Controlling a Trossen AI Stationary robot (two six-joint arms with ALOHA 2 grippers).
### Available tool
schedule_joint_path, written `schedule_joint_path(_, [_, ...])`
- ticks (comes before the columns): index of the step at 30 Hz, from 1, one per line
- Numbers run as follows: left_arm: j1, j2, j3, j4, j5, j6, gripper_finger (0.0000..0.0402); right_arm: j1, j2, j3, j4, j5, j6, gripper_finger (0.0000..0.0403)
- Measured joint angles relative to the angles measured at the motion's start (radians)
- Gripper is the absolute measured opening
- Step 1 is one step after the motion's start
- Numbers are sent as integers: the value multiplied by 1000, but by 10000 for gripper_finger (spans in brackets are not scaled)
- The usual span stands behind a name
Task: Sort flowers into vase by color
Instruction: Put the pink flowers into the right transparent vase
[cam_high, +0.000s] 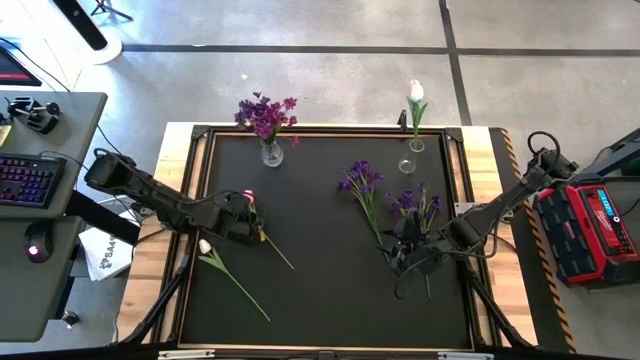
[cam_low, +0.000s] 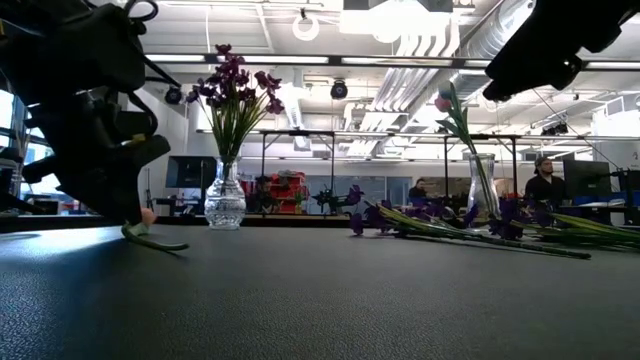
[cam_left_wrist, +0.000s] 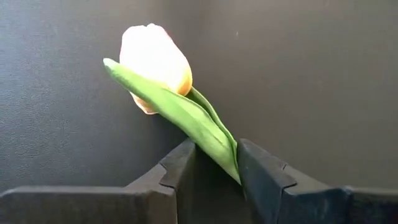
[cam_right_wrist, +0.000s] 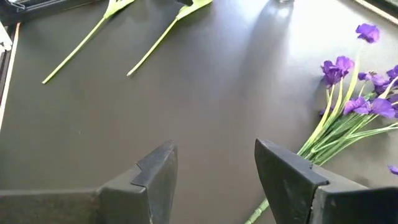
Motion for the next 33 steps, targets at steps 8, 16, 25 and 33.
schedule_joint_path(8, [43,0,-46,102,18,45,102,0,0,0,27,7,-37,197])
schedule_joint_path(16, [48,0,-47,167,16,136,54,0,0,0,31,7,-37,197])
schedule_joint_path(25, [48,0,-47,462,-54,409,5,0,2,0,34,56,-56,197])
schedule_joint_path(33, [38,0,-47,991,-47,841,1,-1,167,-1,272,121,-226,197])
